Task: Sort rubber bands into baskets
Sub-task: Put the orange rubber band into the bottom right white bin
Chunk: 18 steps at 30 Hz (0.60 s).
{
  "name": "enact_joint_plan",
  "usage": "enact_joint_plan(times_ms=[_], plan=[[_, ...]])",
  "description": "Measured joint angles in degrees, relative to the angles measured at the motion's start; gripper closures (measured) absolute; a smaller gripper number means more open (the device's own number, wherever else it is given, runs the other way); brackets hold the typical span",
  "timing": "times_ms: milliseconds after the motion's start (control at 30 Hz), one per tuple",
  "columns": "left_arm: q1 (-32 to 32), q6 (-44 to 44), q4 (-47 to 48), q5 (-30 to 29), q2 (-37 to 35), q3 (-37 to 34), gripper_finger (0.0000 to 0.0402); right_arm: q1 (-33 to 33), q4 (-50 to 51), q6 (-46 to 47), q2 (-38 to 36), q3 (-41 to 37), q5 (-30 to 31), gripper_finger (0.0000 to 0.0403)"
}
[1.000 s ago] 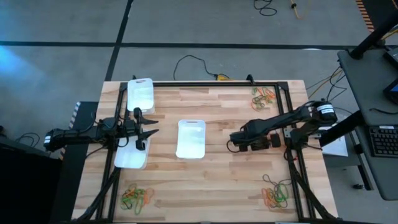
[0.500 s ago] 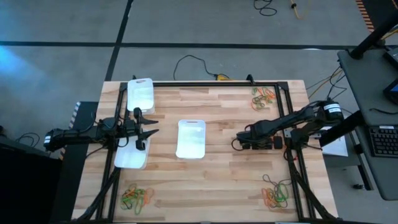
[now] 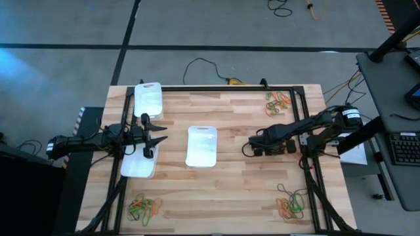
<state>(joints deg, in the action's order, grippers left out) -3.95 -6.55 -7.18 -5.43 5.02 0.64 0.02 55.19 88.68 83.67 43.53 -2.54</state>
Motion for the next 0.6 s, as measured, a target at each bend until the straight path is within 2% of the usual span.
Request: enact_joint_plan(times_ms=[267,600], plan=[[0.0,0.0,0.0,0.02,0.0,0.0,0.0248,-2.92,0.16,-2.8,0.75,-1.29,0.09,0.039],[-0.01,0.0,0.0,0.02,0.0,-0.02,0.0248,-3.07,10.28,-8.9,-0.73,5.91,1.3,0.0393]])
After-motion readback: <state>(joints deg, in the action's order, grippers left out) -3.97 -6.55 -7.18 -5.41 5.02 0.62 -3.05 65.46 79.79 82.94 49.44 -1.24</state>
